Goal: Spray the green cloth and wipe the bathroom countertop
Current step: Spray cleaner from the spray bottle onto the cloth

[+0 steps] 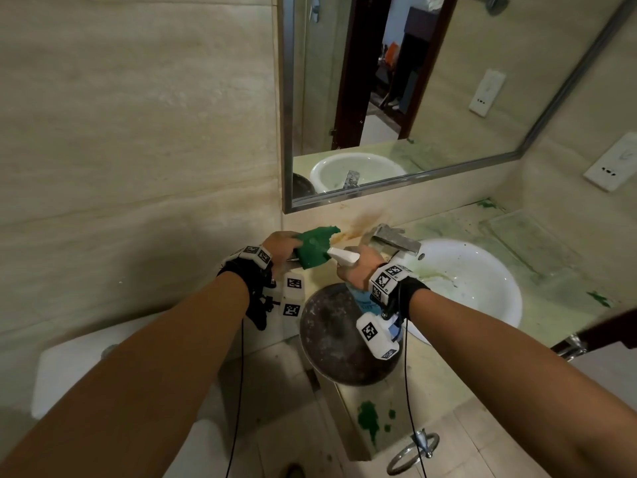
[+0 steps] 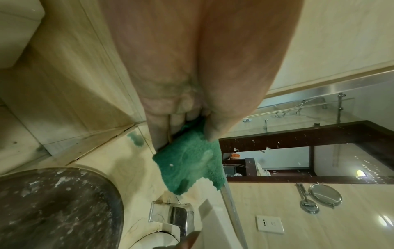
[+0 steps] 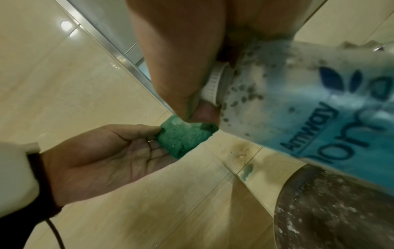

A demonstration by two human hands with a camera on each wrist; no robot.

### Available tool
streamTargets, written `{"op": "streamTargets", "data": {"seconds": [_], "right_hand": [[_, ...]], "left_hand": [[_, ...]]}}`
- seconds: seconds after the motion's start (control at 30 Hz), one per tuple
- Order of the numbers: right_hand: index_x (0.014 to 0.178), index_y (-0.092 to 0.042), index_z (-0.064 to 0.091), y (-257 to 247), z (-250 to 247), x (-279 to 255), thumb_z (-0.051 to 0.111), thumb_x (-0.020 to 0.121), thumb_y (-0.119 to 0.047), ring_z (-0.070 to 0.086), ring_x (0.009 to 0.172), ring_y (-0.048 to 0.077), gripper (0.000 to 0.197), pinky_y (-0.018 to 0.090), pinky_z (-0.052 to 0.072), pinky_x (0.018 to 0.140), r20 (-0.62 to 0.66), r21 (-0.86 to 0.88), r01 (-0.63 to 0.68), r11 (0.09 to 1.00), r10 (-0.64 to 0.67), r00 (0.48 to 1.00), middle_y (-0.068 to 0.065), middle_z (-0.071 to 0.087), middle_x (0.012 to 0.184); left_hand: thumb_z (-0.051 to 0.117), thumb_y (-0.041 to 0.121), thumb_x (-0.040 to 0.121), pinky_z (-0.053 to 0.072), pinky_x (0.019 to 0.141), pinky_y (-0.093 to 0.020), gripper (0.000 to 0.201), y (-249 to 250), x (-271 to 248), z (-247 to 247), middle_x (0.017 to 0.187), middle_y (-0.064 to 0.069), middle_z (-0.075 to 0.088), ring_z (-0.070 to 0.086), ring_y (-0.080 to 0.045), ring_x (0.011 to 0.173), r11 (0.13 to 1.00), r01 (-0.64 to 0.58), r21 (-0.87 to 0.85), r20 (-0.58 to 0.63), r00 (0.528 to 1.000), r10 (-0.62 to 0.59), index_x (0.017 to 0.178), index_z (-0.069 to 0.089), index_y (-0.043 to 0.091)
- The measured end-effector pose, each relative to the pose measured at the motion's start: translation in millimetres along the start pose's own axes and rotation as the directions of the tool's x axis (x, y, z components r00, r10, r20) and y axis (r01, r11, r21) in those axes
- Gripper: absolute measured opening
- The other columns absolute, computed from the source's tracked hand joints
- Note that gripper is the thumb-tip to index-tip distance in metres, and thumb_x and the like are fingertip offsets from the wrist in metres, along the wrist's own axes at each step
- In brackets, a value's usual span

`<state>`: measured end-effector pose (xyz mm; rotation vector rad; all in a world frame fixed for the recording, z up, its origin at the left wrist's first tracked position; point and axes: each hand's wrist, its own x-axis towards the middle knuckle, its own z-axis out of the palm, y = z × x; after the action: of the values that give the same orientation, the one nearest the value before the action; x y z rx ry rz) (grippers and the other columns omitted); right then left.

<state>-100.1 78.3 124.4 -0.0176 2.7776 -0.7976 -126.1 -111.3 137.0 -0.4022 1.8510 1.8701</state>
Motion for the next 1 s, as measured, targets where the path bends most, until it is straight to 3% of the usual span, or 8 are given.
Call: {"op": "streamTargets", "data": {"seconds": [0.17,0.27,0.33,0.4,0.57,0.67,0.83,1.0], "right_hand": [[0.101,-0.015,0.066,5,-1,-3,0.067,0.081,-0.02,0.064,0.092,0.027,0.021,0.041,0.057,0.083,-0.027,0.111,0.004,0.994,-0.001,1.0,0.004,0.066,0.095],[0.097,-0.019,0.067,11,-1,-3,0.068,0.079,-0.018,0.065,0.093,0.027,0.018,0.04,0.057,0.083,-0.039,0.177,-0.015,0.984,0.023,0.999,0.006,0.07,0.099],[0.102,-0.019,0.068,16,-1,-4,0.068,0.079,-0.018,0.064,0.092,0.025,0.023,0.034,0.055,0.081,-0.066,0.181,-0.036,0.983,0.049,0.997,0.004,0.067,0.099],[0.106,-0.018,0.068,23,-1,-5,0.069,0.078,-0.02,0.064,0.094,0.026,0.028,0.036,0.056,0.082,-0.097,0.193,-0.058,0.979,0.078,0.992,0.007,0.067,0.102],[0.109,-0.014,0.064,42,0,0,0.071,0.074,-0.039,0.06,0.1,0.034,0.043,0.043,0.051,0.088,-0.207,0.012,-0.159,0.987,0.158,0.966,0.012,0.064,0.107],[0.112,-0.01,0.062,51,6,8,0.073,0.074,-0.039,0.061,0.1,0.036,0.049,0.045,0.053,0.086,-0.2,0.067,-0.158,0.985,0.169,0.965,0.016,0.064,0.11],[0.117,-0.003,0.06,70,10,18,0.074,0.08,-0.032,0.062,0.097,0.035,0.049,0.037,0.052,0.079,-0.119,0.156,-0.134,0.979,0.153,0.981,0.019,0.065,0.11],[0.127,-0.011,0.057,92,4,21,0.077,0.077,-0.039,0.061,0.089,0.026,0.06,0.03,0.049,0.076,-0.042,0.208,-0.13,0.969,0.142,0.989,0.013,0.068,0.111]], "left_hand": [[0.047,0.001,0.097,0.047,0.094,-0.046,0.037,1,0,1,0.138,-0.029,0.051,0.053,-0.041,0.122,1.0,-0.015,0.014,-0.023,1.0,0.016,0.133,0.05,-0.006],[0.047,-0.001,0.097,0.047,0.094,-0.046,0.036,-1,4,3,0.138,-0.028,0.051,0.055,-0.035,0.111,1.0,-0.021,0.022,-0.015,1.0,0.022,0.132,0.049,-0.008],[0.047,-0.002,0.096,0.047,0.089,-0.042,0.036,-2,5,5,0.135,-0.028,0.052,0.054,-0.032,0.104,0.998,-0.041,0.054,-0.04,0.998,0.043,0.131,0.05,-0.008],[0.049,-0.003,0.095,0.047,0.085,-0.039,0.035,-4,6,8,0.134,-0.029,0.053,0.053,-0.031,0.101,0.995,-0.043,0.092,-0.064,0.997,0.049,0.13,0.052,-0.007],[0.053,-0.001,0.094,0.048,0.082,-0.03,0.035,-9,9,12,0.13,-0.023,0.059,0.057,-0.028,0.099,0.956,-0.057,0.289,-0.096,0.991,0.088,0.129,0.056,-0.004],[0.056,0.0,0.092,0.053,0.086,-0.037,0.036,-15,12,12,0.127,-0.024,0.061,0.061,-0.038,0.112,0.933,-0.047,0.356,-0.116,0.989,0.094,0.127,0.059,-0.002],[0.064,0.004,0.087,0.053,0.096,-0.043,0.039,-23,13,15,0.126,-0.02,0.064,0.061,-0.035,0.114,0.858,-0.049,0.512,-0.125,0.983,0.131,0.126,0.063,0.005],[0.06,0.0,0.09,0.056,0.068,-0.032,0.038,-22,12,25,0.119,-0.017,0.062,0.061,-0.031,0.095,0.871,-0.02,0.49,-0.124,0.988,0.093,0.128,0.061,0.005]]}}
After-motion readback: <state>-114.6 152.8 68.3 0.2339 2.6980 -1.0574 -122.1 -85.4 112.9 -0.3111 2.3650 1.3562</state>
